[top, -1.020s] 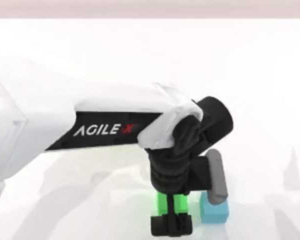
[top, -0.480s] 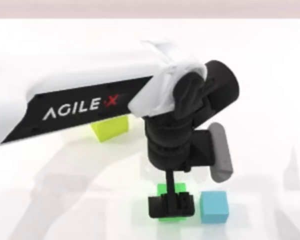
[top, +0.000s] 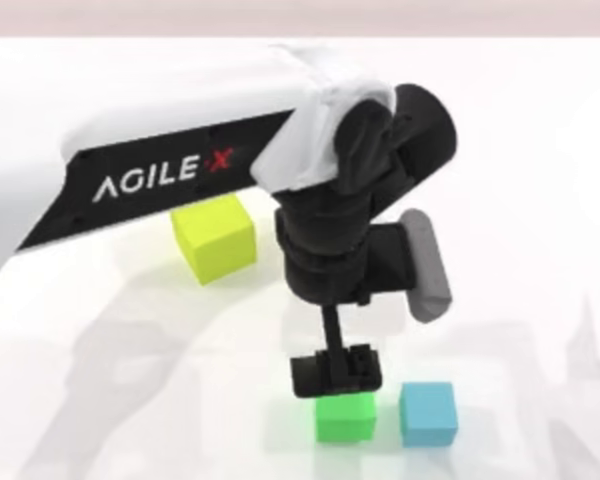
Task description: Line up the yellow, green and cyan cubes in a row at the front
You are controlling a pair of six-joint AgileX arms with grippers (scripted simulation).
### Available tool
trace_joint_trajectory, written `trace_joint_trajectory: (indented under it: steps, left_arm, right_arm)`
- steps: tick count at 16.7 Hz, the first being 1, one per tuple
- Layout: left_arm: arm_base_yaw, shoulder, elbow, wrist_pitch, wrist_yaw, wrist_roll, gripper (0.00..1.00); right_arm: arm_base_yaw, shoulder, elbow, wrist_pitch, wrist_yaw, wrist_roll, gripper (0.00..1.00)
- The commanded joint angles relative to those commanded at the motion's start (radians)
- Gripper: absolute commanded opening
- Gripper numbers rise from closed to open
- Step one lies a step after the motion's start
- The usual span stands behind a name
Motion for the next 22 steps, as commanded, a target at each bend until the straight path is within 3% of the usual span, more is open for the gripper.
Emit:
trace_joint_trajectory:
  steps: [7,9,16,22]
  left_arm:
    - [0.355,0.225,0.348,-0.125,0.002,0.022,1.0]
    - [0.416,0.264,0.409,-0.146,0.001,0.025,1.0]
    - [0.433,0.278,0.409,-0.133,0.0,0.026,1.0]
    - [0.436,0.327,0.235,0.1,0.001,0.028,1.0]
  right_arm:
    - [0.0,0.0,0.0,0.0,0.0,0.0,1.0]
    - [0.0,0.0,0.0,0.0,0.0,0.0,1.0]
    - [0.0,0.0,0.0,0.0,0.0,0.0,1.0]
    - [0.0,0.0,0.0,0.0,0.0,0.0,1.0]
